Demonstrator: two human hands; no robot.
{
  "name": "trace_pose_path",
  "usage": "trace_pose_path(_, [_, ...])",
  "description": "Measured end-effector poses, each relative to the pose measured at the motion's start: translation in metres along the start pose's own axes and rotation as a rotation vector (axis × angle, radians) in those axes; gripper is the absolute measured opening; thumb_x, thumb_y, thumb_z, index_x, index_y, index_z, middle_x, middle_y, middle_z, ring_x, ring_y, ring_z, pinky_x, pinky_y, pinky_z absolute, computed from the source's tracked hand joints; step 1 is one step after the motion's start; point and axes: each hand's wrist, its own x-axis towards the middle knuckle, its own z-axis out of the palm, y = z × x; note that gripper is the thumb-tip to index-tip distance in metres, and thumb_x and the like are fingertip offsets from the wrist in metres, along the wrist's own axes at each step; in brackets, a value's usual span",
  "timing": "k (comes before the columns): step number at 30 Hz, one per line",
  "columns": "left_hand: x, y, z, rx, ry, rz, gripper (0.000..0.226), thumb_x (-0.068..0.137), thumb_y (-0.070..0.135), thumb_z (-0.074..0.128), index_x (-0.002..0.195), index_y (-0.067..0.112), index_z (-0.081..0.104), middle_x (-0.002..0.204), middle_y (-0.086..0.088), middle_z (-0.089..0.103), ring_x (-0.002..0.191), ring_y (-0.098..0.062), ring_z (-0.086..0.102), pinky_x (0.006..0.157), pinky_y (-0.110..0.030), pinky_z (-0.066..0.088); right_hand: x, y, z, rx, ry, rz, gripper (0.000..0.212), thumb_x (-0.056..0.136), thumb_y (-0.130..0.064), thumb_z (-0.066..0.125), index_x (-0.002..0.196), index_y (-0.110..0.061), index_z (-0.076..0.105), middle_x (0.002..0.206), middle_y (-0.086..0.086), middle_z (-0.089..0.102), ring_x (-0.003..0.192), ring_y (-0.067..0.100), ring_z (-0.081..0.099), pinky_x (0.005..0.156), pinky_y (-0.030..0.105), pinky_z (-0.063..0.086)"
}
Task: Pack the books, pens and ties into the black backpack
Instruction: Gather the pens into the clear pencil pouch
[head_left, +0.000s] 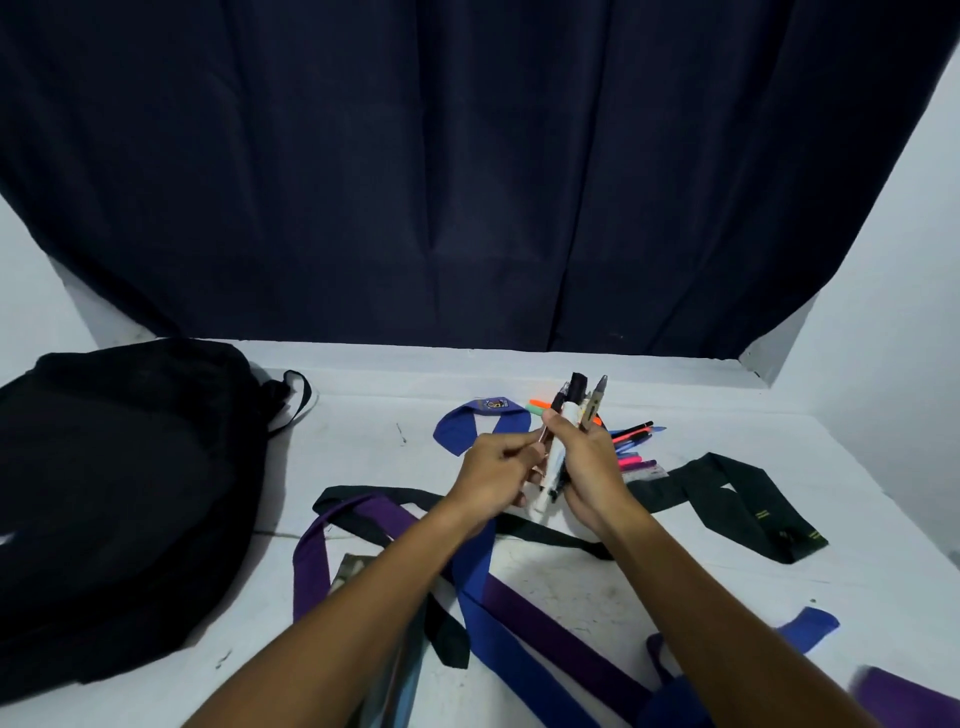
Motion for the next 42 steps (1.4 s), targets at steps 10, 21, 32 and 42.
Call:
trace_pose_path(10, [-0.017,0.003,-0.009,-0.793,0.125,-0.293,0.047,0.101,0.052,0.028,0.123,0.018,0.053,0.117,-0.011,0.069,0.110,-0.028,0.064,0.100,-0.055,0.044,-0.013,0.010,0.034,0.102,-0.054,-0.073,0.009,0.098,-0.012,0.051,0.100,-0.006,0.058,0.080,0.011,0.069,0.080,0.026,0.068,0.083,0.045,0.056])
trace_pose_path(21, [-0.146,-0.025,-0.095,1.182,-0.374,-0.101,0.045,0.077,0.066,0.049,0.113,0.045,0.063,0.149,0.001,0.033,0.138,-0.024,0.027,0.103,-0.045,0.042,-0.029,0.015,0.017,0.027,-0.435,0.564,0.006,0.095,-0.006,0.052,0.097,-0.003,0.057,0.070,0.012,0.064,0.064,0.024,0.068,0.061,0.038,0.059])
trace_pose_path(32, [-0.168,-0.009,-0.095,1.259,-0.219,-0.309,0.050,0.082,0.019,0.063,0.130,0.025,0.052,0.115,-0.006,0.063,0.100,-0.028,0.061,0.072,-0.029,0.044,-0.072,0.049,0.026,-0.110,-0.739,0.888,0.009,0.086,-0.010,0.056,0.093,-0.005,0.057,0.076,0.009,0.060,0.070,0.022,0.064,0.068,0.036,0.057])
trace_pose_path(42, [-0.166,-0.004,-0.167,0.527,-0.250,-0.387,0.096,0.064,0.002,0.088,0.141,0.037,0.041,0.131,0.016,0.059,0.119,0.008,0.052,0.098,-0.032,0.052,-0.117,0.076,0.073,-0.146,-0.857,1.076,0.023,0.096,-0.008,0.039,0.097,0.000,0.060,0.087,0.018,0.070,0.081,0.029,0.069,0.085,0.044,0.054])
